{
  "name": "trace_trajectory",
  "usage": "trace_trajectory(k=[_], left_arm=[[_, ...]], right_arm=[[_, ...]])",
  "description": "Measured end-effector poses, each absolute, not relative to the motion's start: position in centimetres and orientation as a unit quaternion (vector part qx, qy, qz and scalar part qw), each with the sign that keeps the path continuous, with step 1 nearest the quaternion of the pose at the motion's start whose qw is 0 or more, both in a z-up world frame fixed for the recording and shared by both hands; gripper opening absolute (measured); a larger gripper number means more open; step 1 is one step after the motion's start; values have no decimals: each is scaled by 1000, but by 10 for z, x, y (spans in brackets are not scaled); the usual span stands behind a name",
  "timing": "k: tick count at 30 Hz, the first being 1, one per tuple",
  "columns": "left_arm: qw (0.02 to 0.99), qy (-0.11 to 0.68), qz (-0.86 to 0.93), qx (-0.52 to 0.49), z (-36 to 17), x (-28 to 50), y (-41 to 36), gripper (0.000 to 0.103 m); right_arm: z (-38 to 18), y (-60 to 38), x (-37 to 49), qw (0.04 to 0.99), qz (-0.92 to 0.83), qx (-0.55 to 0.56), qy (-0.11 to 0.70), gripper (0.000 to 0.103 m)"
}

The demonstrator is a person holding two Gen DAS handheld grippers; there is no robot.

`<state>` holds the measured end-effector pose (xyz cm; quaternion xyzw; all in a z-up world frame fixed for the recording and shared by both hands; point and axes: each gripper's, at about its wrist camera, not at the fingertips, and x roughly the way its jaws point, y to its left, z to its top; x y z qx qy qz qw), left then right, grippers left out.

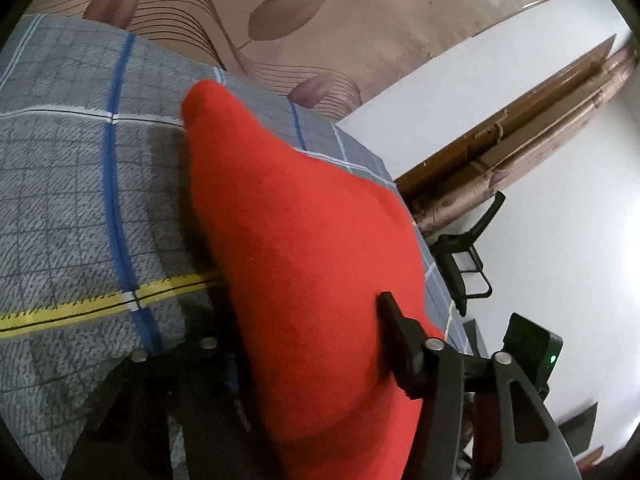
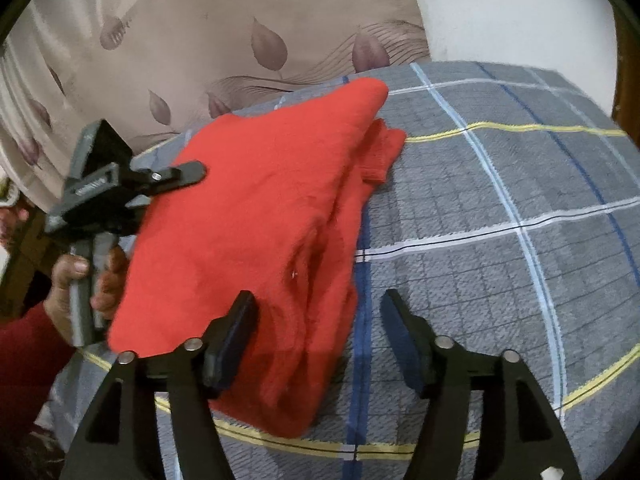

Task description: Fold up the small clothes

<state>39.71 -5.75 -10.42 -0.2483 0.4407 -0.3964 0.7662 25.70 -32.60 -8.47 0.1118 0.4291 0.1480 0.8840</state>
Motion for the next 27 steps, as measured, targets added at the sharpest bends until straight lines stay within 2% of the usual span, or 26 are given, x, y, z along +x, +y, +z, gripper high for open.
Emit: trace_trajectory(k=[5,7,17,19,21,24,27], left_arm=[[770,437,-394,-247,-103,397,-59,54],[771,435,-394,-248,-103,394,-58,54],[780,428,-386,-242,-103,392,-59,54],[781,427,-387,-242,-103,392,-59,54],[781,426,-387,-242,-103,391,-58,54],[783,425,-386,-241,-104,390,-58,54],[785,424,-385,-237,-103,390,-59,54]], right_arm=[[-78,-358,279,871,160,193,422,70],[-75,-364,298,876,148,176,424,74],[-83,-354,384,855,195,196,438,76],[-85,-349,391,842,227,207,444,70],[-87,-345,397,832,246,209,451,43],[-90,-353,398,820,268,238,447,31],[-98,-366,399,801,280,282,449,30]])
